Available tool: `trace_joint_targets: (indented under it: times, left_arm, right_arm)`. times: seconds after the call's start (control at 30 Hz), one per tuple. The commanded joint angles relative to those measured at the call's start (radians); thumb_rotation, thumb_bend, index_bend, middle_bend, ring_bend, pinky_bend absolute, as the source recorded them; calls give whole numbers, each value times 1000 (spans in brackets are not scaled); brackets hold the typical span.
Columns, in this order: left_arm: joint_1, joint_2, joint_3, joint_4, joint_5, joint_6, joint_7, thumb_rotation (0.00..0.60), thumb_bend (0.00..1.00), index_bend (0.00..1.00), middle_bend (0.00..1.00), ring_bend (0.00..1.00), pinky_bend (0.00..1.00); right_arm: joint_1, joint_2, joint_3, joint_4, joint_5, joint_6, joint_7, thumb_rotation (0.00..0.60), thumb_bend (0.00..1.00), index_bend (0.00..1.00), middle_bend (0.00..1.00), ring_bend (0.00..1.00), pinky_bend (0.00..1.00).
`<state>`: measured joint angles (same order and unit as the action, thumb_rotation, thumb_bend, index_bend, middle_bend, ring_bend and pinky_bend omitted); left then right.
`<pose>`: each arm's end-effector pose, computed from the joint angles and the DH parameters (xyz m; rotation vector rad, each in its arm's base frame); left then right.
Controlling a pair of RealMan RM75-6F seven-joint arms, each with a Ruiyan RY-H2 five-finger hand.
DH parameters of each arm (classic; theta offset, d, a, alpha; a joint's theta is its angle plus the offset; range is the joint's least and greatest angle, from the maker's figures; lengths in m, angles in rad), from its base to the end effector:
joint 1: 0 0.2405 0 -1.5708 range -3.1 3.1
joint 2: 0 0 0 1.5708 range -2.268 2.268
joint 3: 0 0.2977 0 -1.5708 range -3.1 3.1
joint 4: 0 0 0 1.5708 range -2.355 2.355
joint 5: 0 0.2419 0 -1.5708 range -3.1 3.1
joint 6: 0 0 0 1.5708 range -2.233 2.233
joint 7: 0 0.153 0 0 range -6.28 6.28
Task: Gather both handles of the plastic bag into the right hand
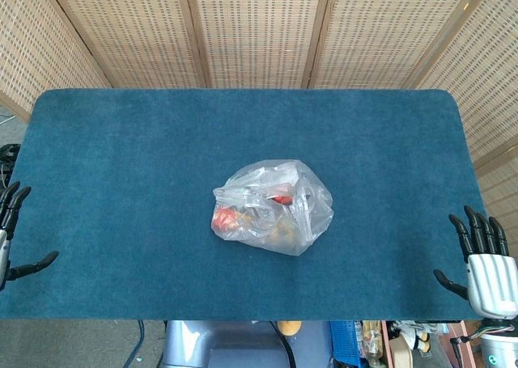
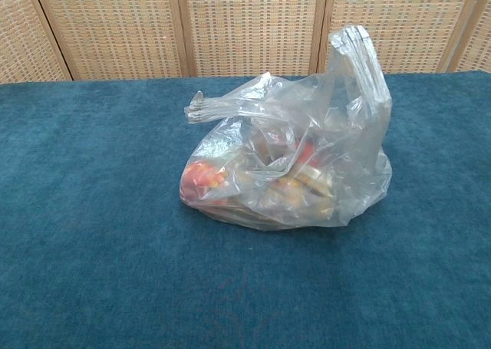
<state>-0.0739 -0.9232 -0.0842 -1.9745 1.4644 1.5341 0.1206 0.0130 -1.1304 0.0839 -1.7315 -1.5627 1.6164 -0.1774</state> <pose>-0.2913 0.1932 0.1947 -1.3164 -0.9016 -0.9717 -0.3273 -0.1760 0.1543 1.3127 -0.7673 0.9455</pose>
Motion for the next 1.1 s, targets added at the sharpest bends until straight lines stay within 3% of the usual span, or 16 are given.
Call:
trace_joint_targets:
  times: [0.03,0.23,0.37,0.53,0.73,1.1]
  left_arm:
    - [-1,1,0,-1,-1,-1,-2,600,148,0,0,0,0]
    - [3,5,1,-2,0,2,-11,600,148,0,0,0,0]
    - [5,8,0,-1,3,7,-20,600,149,0,0,0,0]
    - [2,10,-6,2,-12,2,-29,600,148,0,0,0,0]
    - [-4,11,-13,2,-30,-8,-31,600,148,0,0,0,0]
    - [-19,25,-33,6,-82,-35,-66,600,150,0,0,0,0]
  right_arm:
    - [1,3,-3,-4,-2,-5,5,600,0,102,15,0,0]
    - [9,7,-12,-1,-10,-26,17,600,0,102,15,0,0]
    - [32,20,-31,-10,-35,-74,102,600,0,102,14,0,0]
    - [139,80,-70,-45,-104,-256,352,600,0,107,21,0,0]
    - [306,121,-73,-39,-170,-440,725,600,0,110,45,0,0]
    - [480,137,-46,-32,-175,-595,971,600,0,110,63,0,0]
